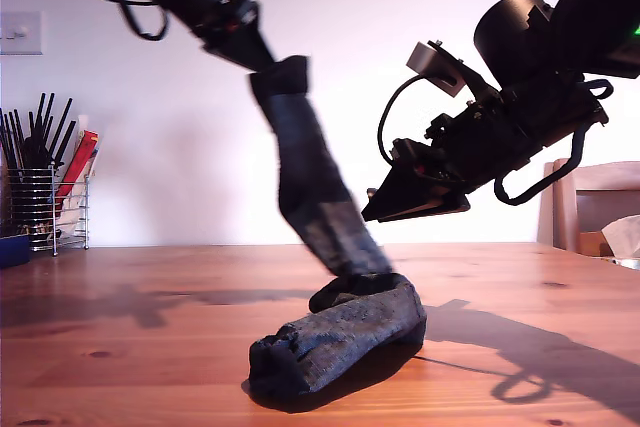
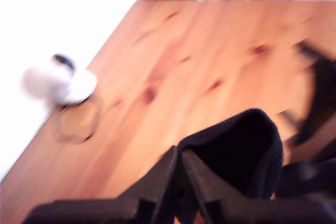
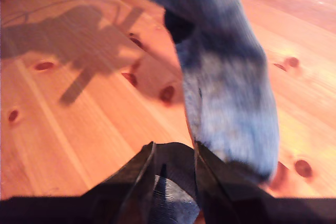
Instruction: Fold the socks in front of you. After folding them, place them to the right side.
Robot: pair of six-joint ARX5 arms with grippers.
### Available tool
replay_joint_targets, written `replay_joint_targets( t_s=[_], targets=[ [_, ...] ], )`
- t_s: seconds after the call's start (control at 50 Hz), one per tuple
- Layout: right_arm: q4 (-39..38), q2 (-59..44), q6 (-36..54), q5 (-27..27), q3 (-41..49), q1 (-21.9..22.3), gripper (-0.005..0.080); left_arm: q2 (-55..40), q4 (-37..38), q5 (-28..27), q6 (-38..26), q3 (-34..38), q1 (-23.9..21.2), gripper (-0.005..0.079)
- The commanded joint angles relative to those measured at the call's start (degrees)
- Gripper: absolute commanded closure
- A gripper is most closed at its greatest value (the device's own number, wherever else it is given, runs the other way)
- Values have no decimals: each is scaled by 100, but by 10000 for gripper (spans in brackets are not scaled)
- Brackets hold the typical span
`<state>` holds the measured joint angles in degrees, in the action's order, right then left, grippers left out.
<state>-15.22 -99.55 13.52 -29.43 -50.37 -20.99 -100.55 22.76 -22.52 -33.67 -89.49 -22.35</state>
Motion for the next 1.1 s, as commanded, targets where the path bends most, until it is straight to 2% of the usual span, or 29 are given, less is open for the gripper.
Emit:
replay_joint_targets(
  t_s=[0.0,0.22,0.26,0.36,0.72,0.84,1.08],
  targets=[
    [-42,-81,-20,-22,76,-68,580,-39,-52,-7,-142,22,63,764],
    [-33,-81,-24,-44,76,-109,589,-39,-164,50,-282,22,179,764],
    [-35,-81,-24,-46,76,-109,620,-39,-79,50,-282,22,177,764],
    [-35,-81,-22,-46,76,-109,772,-35,-24,55,-293,22,166,764],
    [96,-81,-28,-179,76,-111,762,-35,-151,387,-595,-120,177,764],
    [96,-81,-28,-201,76,-111,762,-35,-424,415,-997,-201,166,764],
    [98,-81,-55,-219,76,-111,762,-35,-407,654,-1014,-330,201,764]
  ],
)
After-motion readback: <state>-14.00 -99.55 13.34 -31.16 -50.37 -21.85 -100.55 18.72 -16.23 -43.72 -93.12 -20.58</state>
